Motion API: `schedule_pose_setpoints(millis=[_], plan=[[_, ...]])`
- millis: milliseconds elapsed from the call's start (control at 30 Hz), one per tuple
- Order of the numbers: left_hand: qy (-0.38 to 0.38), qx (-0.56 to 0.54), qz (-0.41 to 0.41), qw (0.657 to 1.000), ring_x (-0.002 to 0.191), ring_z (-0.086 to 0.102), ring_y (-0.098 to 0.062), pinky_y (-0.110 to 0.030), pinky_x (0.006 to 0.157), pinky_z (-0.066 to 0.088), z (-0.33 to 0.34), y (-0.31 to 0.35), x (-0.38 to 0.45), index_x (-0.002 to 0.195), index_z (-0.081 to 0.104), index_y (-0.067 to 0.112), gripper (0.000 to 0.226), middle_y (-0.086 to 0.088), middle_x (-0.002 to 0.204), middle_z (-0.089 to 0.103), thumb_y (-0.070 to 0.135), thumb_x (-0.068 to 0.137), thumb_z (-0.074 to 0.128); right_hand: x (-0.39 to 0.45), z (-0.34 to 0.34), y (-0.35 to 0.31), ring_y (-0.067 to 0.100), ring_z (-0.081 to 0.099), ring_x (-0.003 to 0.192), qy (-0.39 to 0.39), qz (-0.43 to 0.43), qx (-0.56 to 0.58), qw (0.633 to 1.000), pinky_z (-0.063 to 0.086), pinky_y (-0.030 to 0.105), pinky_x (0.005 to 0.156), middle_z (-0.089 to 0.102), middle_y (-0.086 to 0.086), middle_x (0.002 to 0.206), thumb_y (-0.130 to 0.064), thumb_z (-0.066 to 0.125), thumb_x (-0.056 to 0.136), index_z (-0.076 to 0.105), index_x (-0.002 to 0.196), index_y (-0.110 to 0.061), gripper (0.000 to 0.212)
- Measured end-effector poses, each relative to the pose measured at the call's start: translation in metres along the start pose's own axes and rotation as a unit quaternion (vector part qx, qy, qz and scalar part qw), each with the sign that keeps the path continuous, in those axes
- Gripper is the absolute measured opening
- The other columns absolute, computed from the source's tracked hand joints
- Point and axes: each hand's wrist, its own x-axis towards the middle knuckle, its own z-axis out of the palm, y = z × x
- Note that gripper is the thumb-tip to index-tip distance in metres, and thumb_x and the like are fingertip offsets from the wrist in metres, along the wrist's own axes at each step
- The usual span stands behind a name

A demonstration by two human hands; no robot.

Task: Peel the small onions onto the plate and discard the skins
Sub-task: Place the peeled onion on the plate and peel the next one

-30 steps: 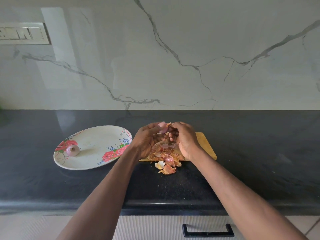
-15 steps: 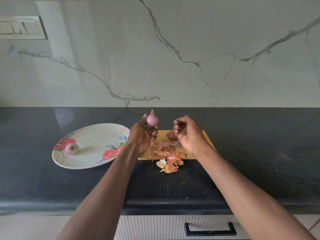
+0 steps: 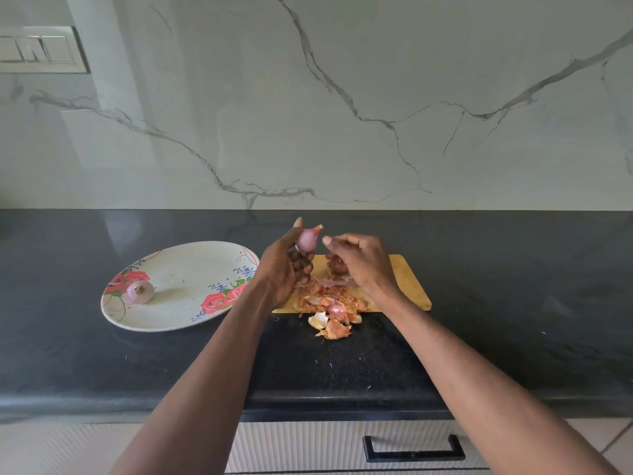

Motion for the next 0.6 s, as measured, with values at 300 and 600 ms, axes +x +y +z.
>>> schedule_pose_setpoints(millis=[300,600], plan=[[-0.005,0.076,0.054,0.996,0.047,0.044,-0.016,-0.025,0.044,0.032,0.0031,-0.0062,-0.0010,0.094,0.070,0.003,0.048,-0.004,0.062,0.054,0.050,0.087,0.072,0.0037,0.0011,0.0046,0.016,0.071,0.071,0.016,0.054,0.173,0.983,0.058,0.029,0.066,0.076,0.007,0.078,-0.012,0.068,0.094,0.077,0.091,-0.008,0.011],[0.017,-0.019,0.139,0.990,0.064,0.067,-0.022,-0.026,0.055,0.057,-0.0005,-0.0010,-0.0033,0.108,0.066,0.005,0.014,-0.014,0.086,0.072,0.005,0.094,0.066,-0.0037,-0.0027,0.0009,0.012,0.061,0.050,0.075,0.026,0.113,0.990,0.048,0.025,0.050,0.064,0.009,0.068,-0.026,0.048,0.106,0.057,0.079,-0.004,0.035]])
